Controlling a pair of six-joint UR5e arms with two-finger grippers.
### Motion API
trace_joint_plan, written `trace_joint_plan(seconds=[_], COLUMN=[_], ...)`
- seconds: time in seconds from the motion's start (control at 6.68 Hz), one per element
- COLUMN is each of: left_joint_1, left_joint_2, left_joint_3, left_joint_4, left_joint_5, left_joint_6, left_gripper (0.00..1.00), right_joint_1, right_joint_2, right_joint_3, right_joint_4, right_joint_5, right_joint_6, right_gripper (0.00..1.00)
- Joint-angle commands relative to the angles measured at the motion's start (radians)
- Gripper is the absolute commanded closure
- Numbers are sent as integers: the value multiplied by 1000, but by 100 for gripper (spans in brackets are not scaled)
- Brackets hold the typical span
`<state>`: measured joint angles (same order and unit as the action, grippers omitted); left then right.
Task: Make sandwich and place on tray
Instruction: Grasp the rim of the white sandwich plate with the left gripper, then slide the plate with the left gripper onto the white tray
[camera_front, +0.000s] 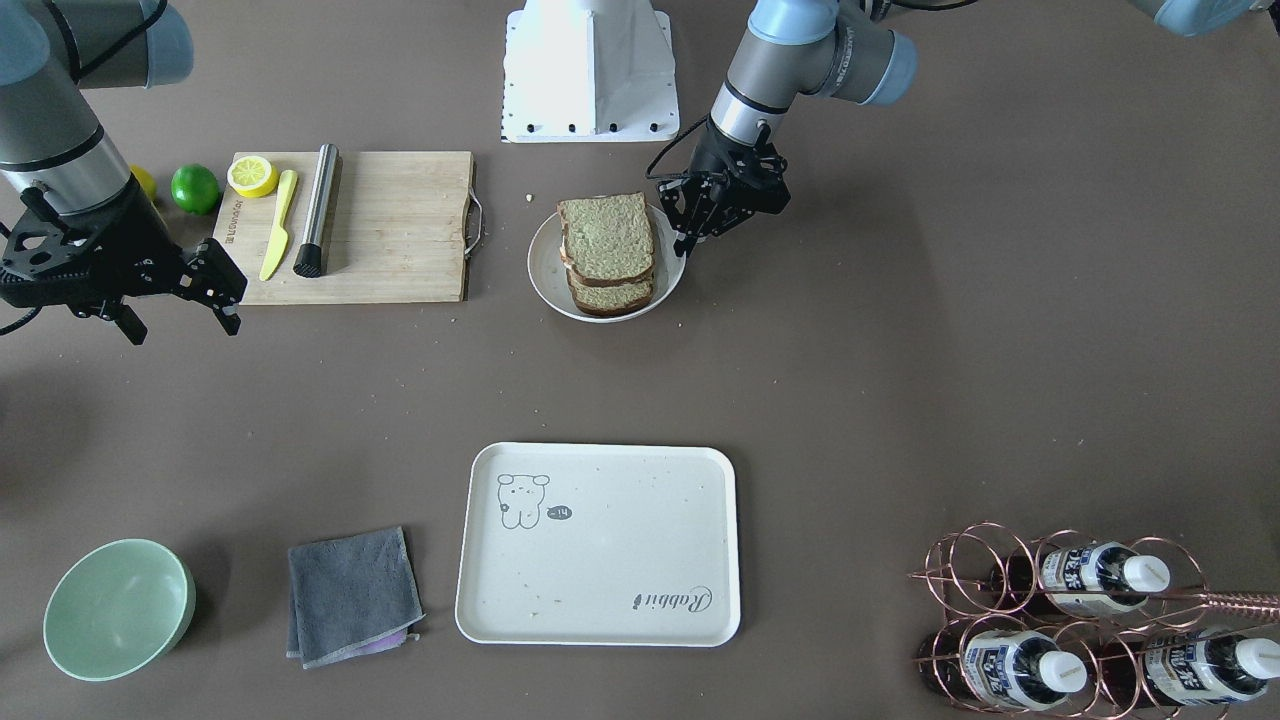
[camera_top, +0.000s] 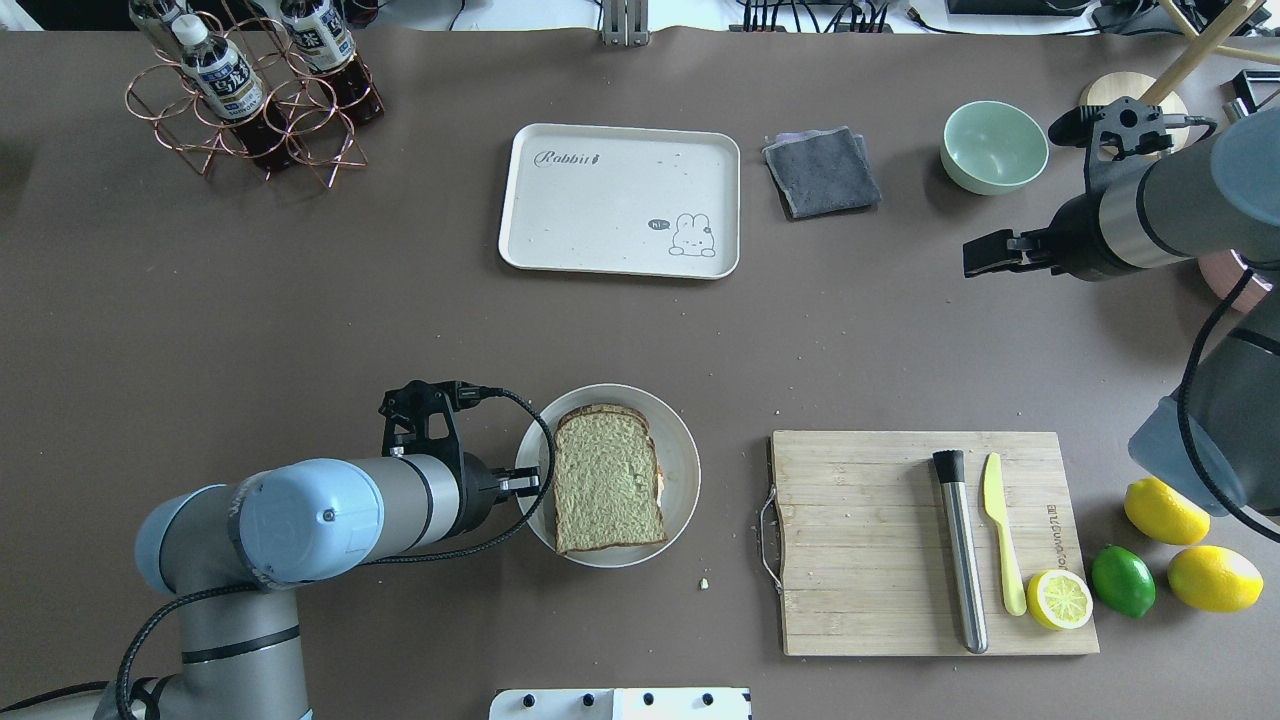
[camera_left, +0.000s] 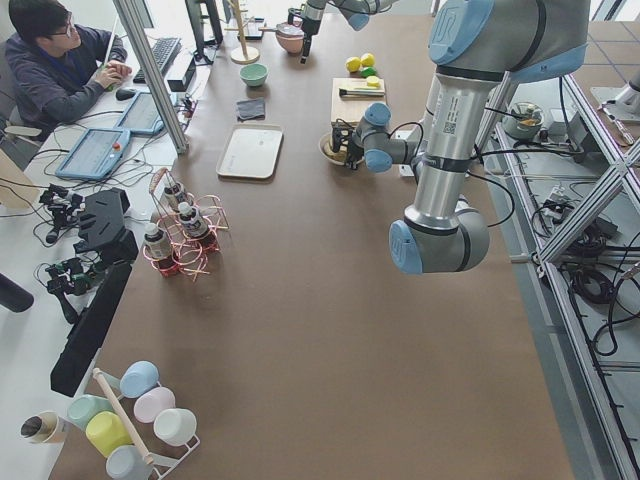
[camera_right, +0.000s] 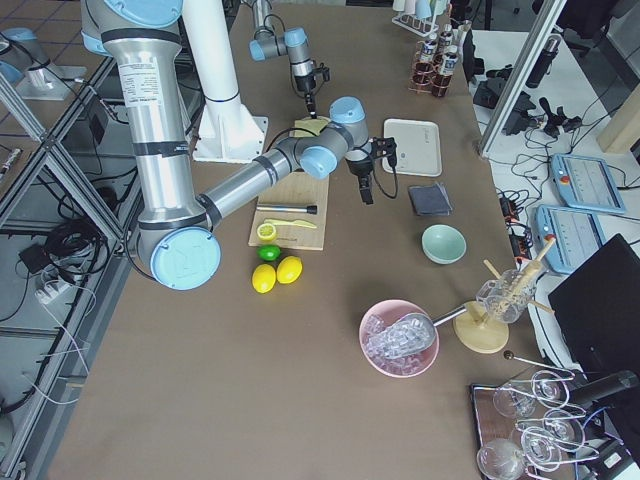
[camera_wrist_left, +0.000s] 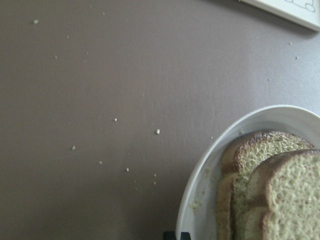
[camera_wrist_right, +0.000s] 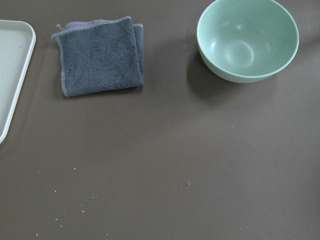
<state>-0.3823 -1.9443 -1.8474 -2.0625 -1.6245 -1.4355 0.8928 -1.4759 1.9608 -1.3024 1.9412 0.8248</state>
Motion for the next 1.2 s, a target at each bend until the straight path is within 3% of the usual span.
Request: trace_joint_plan(seconds=[0.0, 0.3, 0.6, 1.05], left_joint_1=[-126, -208, -286, -366], left_joint_2=[-69, -126, -232, -463], left_joint_3=[55, 123, 256, 593], left_joint_4=[5, 9, 7, -4], left_joint_5=[-86, -109, -144, -146], left_joint_6=[38, 38, 38, 67], left_gripper=[100, 100, 100, 100], right_joint_1=[26, 147, 277, 377], right_joint_2=[-44, -66, -106, -153], right_joint_3=[-26, -36, -36, -39], right_joint_4=[-3, -15, -133, -216], right_joint_5=[16, 193, 249, 254], right_joint_6=[-113, -169, -414, -617], right_gripper=[0, 0, 0, 0])
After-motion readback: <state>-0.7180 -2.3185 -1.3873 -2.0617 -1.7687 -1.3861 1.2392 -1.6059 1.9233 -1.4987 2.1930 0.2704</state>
